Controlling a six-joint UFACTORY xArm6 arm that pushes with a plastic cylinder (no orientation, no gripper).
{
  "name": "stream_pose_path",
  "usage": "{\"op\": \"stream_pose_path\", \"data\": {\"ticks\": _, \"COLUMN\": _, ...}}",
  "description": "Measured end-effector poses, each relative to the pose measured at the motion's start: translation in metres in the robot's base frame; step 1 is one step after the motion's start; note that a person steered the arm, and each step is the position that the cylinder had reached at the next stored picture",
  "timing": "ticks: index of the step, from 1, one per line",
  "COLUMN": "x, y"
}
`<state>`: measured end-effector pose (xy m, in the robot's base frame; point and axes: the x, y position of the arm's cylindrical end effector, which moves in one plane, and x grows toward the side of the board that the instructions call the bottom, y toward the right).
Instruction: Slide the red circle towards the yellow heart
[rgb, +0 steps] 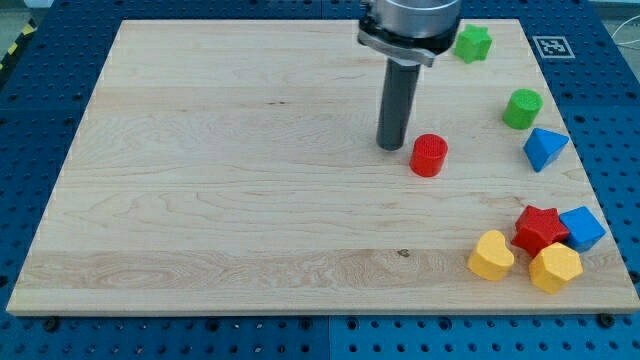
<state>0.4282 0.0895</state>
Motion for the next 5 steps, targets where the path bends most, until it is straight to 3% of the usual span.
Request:
{"op": "stream_pose_path", "data": {"ticks": 3, "x": 0.016, "y": 0.06}}
{"op": "stream_pose_path", "data": {"ticks": 5, "x": 0.044, "y": 0.061}}
